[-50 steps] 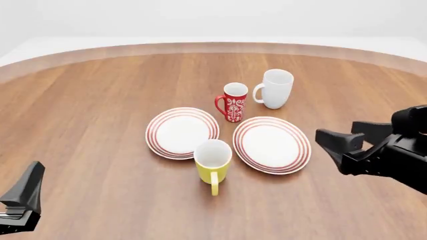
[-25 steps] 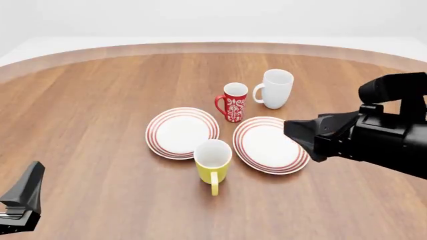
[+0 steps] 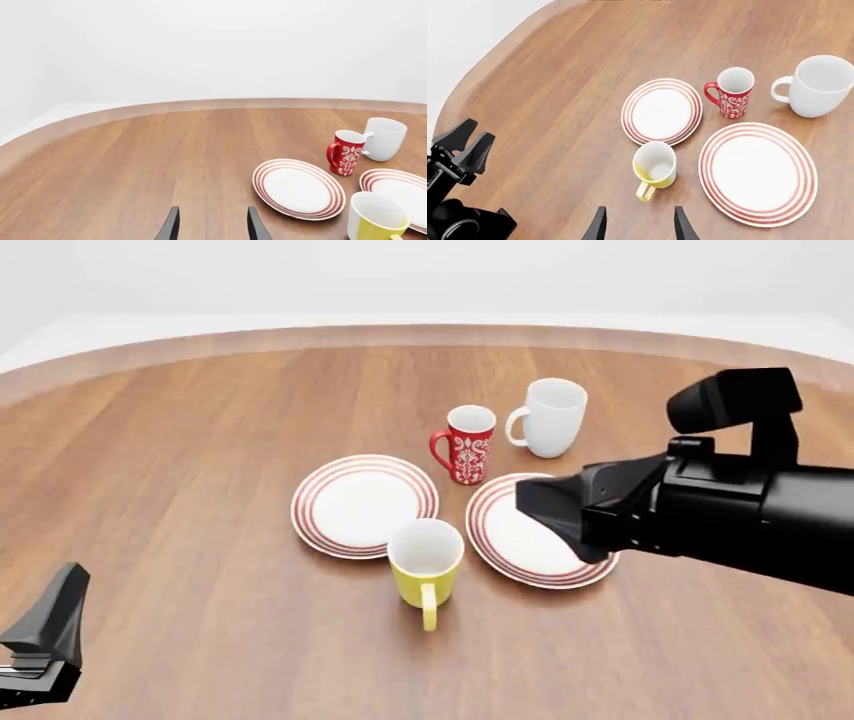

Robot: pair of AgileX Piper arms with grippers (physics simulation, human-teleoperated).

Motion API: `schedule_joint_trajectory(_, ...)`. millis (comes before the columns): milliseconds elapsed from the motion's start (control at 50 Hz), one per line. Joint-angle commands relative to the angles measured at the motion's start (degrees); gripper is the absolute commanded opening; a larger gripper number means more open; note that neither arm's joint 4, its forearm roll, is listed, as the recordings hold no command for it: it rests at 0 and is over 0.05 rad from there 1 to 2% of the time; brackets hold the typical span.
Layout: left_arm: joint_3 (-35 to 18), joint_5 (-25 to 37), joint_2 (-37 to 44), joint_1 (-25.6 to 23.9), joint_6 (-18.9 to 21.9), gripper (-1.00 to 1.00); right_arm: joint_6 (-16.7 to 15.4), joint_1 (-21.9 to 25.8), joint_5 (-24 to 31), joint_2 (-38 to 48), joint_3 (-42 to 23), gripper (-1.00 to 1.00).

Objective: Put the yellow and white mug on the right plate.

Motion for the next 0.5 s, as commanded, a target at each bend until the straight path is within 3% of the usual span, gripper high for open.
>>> schedule_joint_trajectory(20,0.0,0.0,0.0,0.0,0.0,1.00,-0.6,0.7,-0.3,0.2,-0.5,1.00)
schedule_joint_trajectory(300,0.0,0.0,0.0,0.0,0.0,1.00,0.8,0.9,-1.4,2.5,-0.5,1.00)
schedule_joint_trajectory(500,0.0,0.0,0.0,0.0,0.0,1.00,5.3,0.3,-3.5,6.9,0.6,1.00)
